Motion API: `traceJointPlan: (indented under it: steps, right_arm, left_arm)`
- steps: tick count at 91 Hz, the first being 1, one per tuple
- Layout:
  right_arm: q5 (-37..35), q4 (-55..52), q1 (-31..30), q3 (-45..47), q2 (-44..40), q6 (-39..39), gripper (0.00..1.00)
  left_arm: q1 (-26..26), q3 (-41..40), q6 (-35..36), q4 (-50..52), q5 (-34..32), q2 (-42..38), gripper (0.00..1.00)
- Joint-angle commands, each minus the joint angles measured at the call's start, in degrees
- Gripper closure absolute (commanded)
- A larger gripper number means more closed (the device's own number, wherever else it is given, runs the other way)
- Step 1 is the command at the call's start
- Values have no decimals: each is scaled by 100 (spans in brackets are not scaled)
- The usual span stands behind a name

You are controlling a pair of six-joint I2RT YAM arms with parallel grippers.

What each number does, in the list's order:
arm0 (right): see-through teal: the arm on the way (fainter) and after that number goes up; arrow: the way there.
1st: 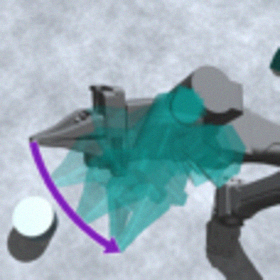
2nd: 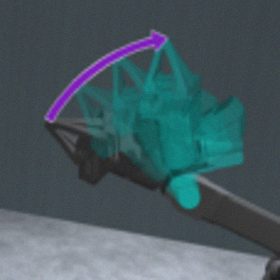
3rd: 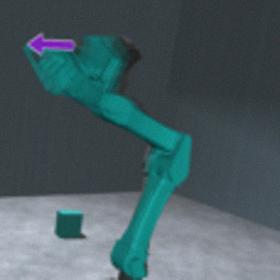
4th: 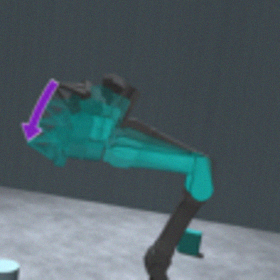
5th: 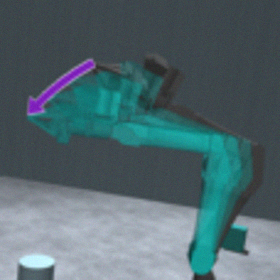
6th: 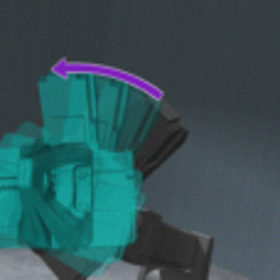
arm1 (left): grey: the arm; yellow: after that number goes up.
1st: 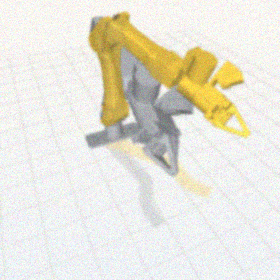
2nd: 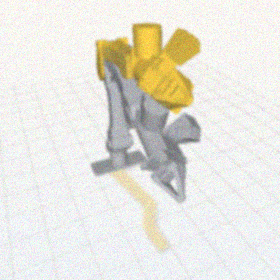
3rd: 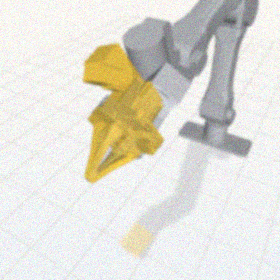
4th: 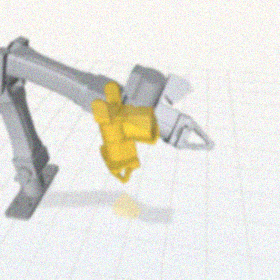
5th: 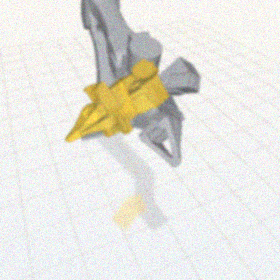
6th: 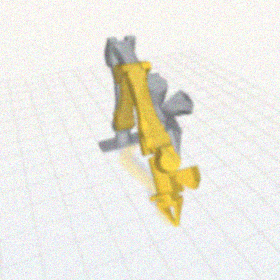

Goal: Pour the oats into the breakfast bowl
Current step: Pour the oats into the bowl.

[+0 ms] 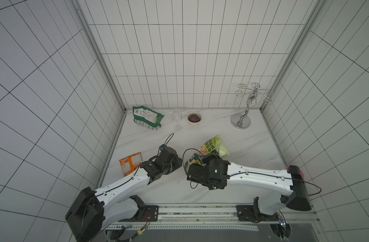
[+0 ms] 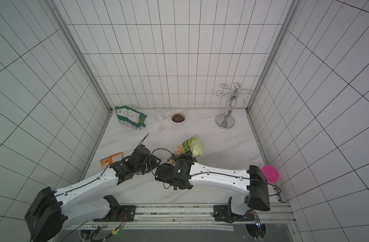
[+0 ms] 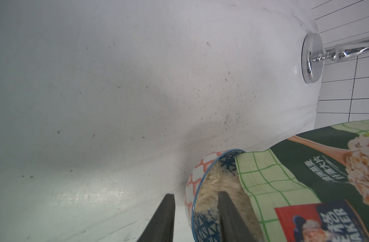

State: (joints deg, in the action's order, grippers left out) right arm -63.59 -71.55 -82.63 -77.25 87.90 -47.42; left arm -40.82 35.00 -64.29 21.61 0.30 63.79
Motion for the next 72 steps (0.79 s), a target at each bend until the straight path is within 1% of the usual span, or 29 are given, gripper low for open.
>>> traceJointPlan:
  steps: [1,36,57,66,72]
  right_arm:
    - [-1120,35,-58,-62,-256,-53,100]
    - [-1221,93,-87,26,-312,-84,100]
    - [-1194,146,-95,179,-384,-101,100]
    - [-1071,237,-95,236,-444,-193,100]
    - [-1130,262,-87,221,-450,-236,100]
  left_arm:
    - [-23,-49,-22,-112,-12,-89,63]
    - [-40,-55,-29,-123,-14,-77,63]
    - [-74,-48,-47,-154,-12,-51,64]
    - [-82,-63,-61,-163,-13,-56,64]
    - [-84,-62,-56,-167,-14,-52,64]
